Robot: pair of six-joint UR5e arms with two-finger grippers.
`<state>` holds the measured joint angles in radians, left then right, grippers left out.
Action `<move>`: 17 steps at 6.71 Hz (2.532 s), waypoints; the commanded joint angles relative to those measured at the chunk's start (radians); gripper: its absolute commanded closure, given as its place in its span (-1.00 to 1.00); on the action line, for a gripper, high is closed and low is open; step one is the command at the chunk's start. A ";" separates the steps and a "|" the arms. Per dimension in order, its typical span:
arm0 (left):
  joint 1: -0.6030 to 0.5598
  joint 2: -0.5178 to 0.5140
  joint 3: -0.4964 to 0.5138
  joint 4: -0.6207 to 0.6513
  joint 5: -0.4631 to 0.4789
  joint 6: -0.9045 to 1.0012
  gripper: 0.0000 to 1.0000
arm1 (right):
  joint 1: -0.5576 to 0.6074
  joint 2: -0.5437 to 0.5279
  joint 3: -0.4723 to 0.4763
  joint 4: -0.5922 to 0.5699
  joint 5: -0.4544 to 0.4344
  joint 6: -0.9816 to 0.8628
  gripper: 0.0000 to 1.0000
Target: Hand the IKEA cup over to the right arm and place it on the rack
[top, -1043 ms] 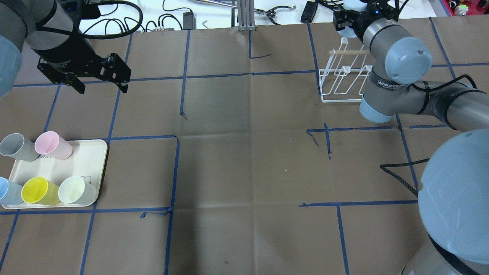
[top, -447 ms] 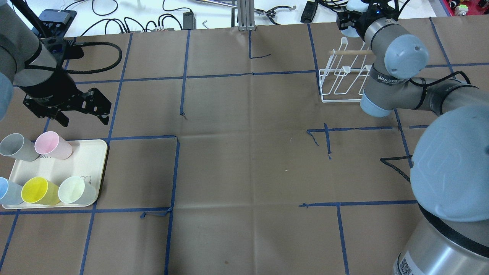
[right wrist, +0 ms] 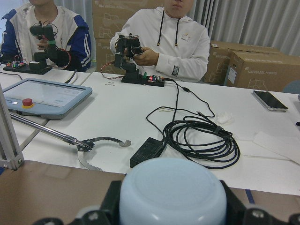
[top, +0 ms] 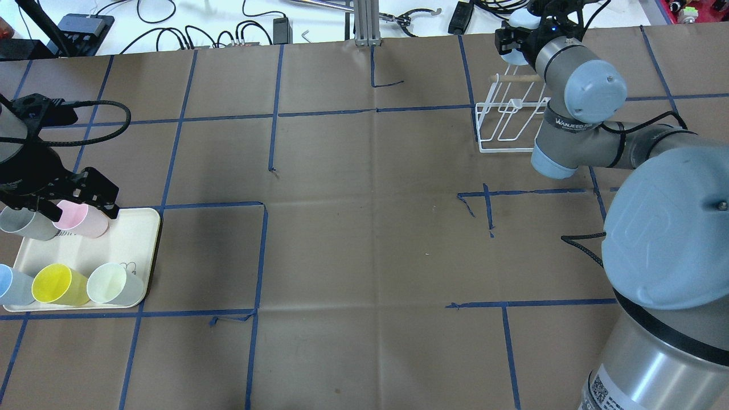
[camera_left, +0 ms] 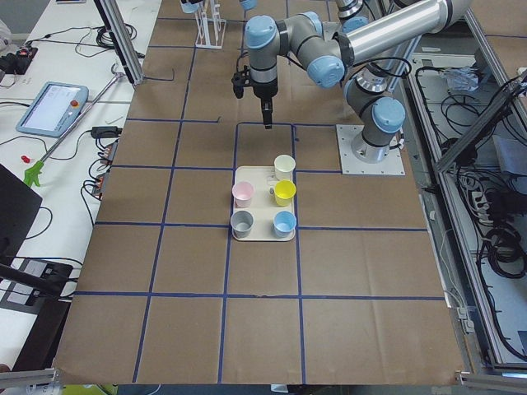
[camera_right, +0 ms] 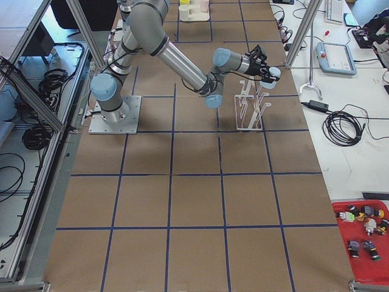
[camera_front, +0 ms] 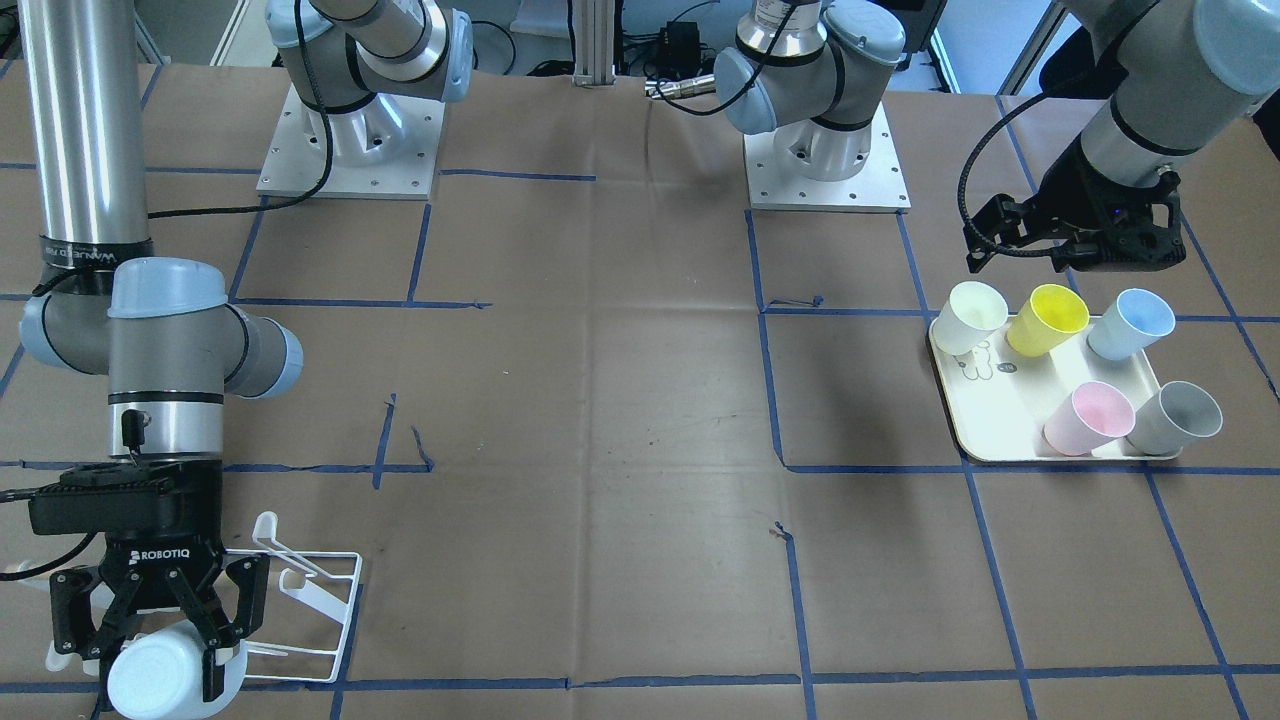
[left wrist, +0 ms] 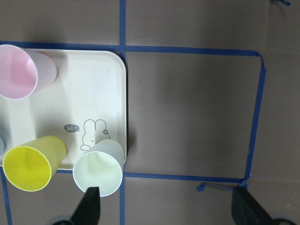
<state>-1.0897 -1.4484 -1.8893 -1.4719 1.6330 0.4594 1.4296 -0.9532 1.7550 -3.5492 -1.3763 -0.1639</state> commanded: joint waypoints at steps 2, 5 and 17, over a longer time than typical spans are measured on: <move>0.114 0.039 -0.120 0.045 0.002 0.120 -0.99 | 0.006 -0.002 0.021 0.006 0.002 0.012 0.44; 0.111 0.017 -0.290 0.280 0.001 0.107 -0.99 | 0.006 -0.009 0.034 0.006 0.000 0.030 -0.69; 0.105 -0.090 -0.364 0.426 0.022 0.041 1.00 | 0.100 -0.485 0.232 0.151 0.002 0.491 -1.00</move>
<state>-0.9849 -1.5380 -2.2529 -1.0462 1.6526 0.5011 1.5159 -1.3568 1.9138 -3.3945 -1.3768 0.1511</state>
